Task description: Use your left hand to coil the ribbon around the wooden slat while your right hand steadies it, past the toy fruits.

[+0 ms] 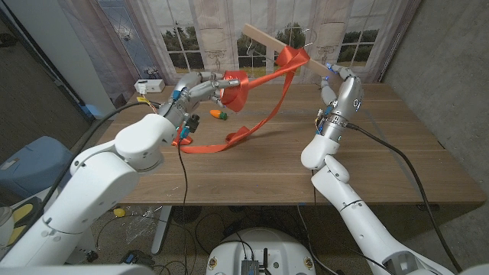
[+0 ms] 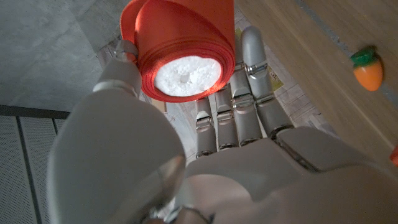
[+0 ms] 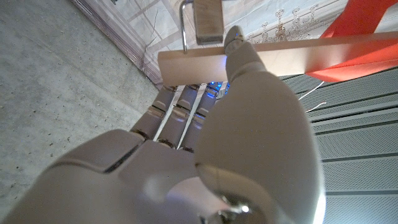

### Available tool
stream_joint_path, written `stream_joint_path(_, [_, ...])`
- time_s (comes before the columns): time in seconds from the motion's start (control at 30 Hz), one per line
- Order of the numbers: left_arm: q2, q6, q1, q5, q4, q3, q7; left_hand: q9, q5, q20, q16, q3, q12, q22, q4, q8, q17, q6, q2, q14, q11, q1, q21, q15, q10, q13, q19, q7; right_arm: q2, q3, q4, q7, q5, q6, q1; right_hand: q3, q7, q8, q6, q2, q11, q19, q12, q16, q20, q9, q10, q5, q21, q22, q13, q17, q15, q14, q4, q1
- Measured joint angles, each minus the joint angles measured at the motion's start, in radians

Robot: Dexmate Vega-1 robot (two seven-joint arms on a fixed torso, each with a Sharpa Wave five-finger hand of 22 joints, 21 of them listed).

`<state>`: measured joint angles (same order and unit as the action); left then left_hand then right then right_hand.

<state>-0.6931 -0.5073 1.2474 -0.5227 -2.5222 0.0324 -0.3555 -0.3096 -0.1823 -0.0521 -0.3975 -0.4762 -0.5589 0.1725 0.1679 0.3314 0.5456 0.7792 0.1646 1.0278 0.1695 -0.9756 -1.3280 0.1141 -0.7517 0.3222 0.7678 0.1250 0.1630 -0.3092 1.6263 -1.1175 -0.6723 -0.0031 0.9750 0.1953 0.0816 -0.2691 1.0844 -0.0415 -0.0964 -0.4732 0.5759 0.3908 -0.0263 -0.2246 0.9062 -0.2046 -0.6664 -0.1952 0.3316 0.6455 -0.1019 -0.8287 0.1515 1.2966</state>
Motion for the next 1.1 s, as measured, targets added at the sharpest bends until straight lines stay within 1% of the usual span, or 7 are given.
stream_joint_path(0.37, [-0.013, -0.055, 0.013, -0.055, 0.048, -0.011, -0.112, 0.000, 0.002, 0.000, 0.004, 0.000, 0.007, 0.000, 0.000, -0.005, -0.001, 0.000, 0.000, 0.000, 0.000, 0.000, 0.000, 0.000, 0.000, 0.000, 0.000, 0.000, 0.026, 0.001, 0.022, 0.000, 0.089, 0.089, 0.014, 0.000, -0.003, 0.000, 0.004, -0.005, 0.000, 0.000, 0.000, -0.008, 0.000, 0.002, 0.000, 0.001, -0.003, 0.000, 0.001, 0.001, 0.001, 0.000, 0.000, 0.005])
stream_joint_path(0.43, [-0.014, -0.063, 0.013, -0.067, 0.060, -0.014, -0.129, -0.001, 0.002, 0.000, 0.004, 0.000, 0.007, 0.000, 0.000, -0.005, -0.001, 0.000, 0.000, 0.000, 0.000, 0.000, 0.000, 0.000, 0.000, 0.000, 0.000, 0.000, 0.036, -0.004, 0.026, 0.001, 0.116, 0.115, 0.016, 0.000, -0.007, 0.000, 0.007, -0.005, -0.011, 0.000, 0.000, -0.008, 0.000, 0.002, 0.011, 0.003, -0.003, 0.000, 0.001, 0.005, 0.002, -0.002, 0.000, 0.005])
stream_joint_path(0.53, [-0.015, -0.069, 0.012, -0.082, 0.075, -0.018, -0.146, -0.001, 0.002, 0.000, 0.004, 0.000, 0.007, 0.000, 0.000, -0.006, 0.000, 0.000, 0.000, 0.000, 0.000, 0.000, 0.000, 0.000, -0.001, 0.000, 0.000, 0.000, 0.052, -0.011, 0.031, 0.003, 0.141, 0.139, 0.018, 0.000, -0.007, 0.000, 0.007, -0.005, -0.015, 0.000, 0.000, -0.012, 0.000, 0.002, 0.014, 0.004, -0.004, 0.000, 0.001, 0.006, 0.000, -0.007, 0.000, 0.005])
stream_joint_path(0.87, [-0.018, -0.072, -0.017, -0.135, 0.153, -0.043, -0.187, -0.001, 0.002, 0.000, 0.007, 0.000, 0.007, 0.000, 0.000, -0.005, 0.004, 0.010, 0.000, 0.004, 0.000, 0.000, 0.000, -0.004, -0.007, 0.000, 0.000, 0.000, 0.125, -0.034, 0.048, 0.056, 0.242, 0.241, 0.027, 0.001, -0.005, -0.001, 0.005, -0.005, -0.025, 0.009, 0.000, -0.015, 0.001, -0.003, 0.025, 0.005, -0.011, 0.000, -0.001, 0.012, -0.001, -0.007, 0.002, 0.005])
stream_joint_path(1.0, [-0.022, -0.073, -0.036, -0.150, 0.168, -0.050, -0.198, -0.001, 0.000, 0.000, 0.008, 0.000, 0.007, 0.000, 0.000, -0.005, 0.005, 0.010, 0.000, 0.006, 0.000, 0.000, 0.000, -0.006, -0.007, 0.000, 0.000, 0.000, 0.158, -0.037, 0.057, 0.103, 0.309, 0.309, 0.037, 0.001, -0.005, -0.001, 0.005, -0.005, -0.025, 0.009, 0.000, -0.014, 0.001, -0.002, 0.025, 0.008, -0.011, 0.000, -0.001, 0.012, -0.004, -0.011, 0.002, 0.005])
stream_joint_path(1.03, [-0.023, -0.073, -0.038, -0.152, 0.189, -0.051, -0.199, -0.001, 0.000, 0.000, 0.008, 0.000, 0.007, 0.000, 0.000, -0.007, 0.005, 0.024, -0.001, 0.007, -0.003, 0.001, 0.000, -0.008, -0.011, 0.000, 0.000, -0.013, 0.160, -0.037, 0.057, 0.109, 0.316, 0.317, 0.037, 0.001, -0.005, -0.001, 0.005, -0.005, -0.025, 0.009, 0.000, -0.014, 0.001, -0.002, 0.025, 0.008, -0.011, 0.000, -0.001, 0.012, -0.004, -0.011, 0.002, 0.005])
stream_joint_path(1.1, [-0.026, -0.072, -0.048, -0.160, 0.205, -0.053, -0.200, -0.001, 0.000, 0.000, 0.009, 0.000, 0.007, 0.000, 0.000, -0.008, 0.005, 0.025, -0.001, 0.007, -0.005, 0.001, 0.000, -0.014, -0.013, 0.000, 0.000, -0.014, 0.173, -0.037, 0.059, 0.133, 0.345, 0.348, 0.042, 0.002, -0.005, -0.001, 0.005, -0.005, -0.025, 0.009, 0.000, -0.014, 0.001, -0.002, 0.025, 0.008, -0.011, 0.000, -0.001, 0.013, -0.004, -0.010, 0.002, 0.005])
